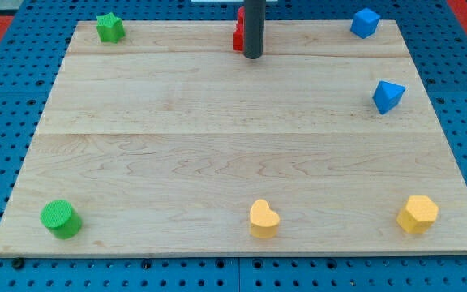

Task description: Point your arm at the blue triangle

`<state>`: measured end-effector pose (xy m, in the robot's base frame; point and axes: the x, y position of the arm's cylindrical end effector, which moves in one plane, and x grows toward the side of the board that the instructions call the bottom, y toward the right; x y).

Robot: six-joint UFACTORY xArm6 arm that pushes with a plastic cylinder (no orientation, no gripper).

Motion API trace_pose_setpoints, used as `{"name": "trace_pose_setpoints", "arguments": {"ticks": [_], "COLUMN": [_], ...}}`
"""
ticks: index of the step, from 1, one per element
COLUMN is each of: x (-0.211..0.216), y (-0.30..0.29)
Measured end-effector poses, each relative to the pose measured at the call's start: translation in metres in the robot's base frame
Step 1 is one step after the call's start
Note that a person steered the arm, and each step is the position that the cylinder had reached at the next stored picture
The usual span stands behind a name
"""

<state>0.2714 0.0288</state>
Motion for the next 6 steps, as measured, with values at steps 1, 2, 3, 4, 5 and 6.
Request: {"name": "trace_pose_setpoints", "arguments": {"ticks": [1, 2, 3, 4, 5, 6], "x": [-0.01, -0.018, -0.003, 0.059, 0.129, 0.193], "y": [0.0, 0.0, 0.0, 0.0, 0.001, 0.037]}}
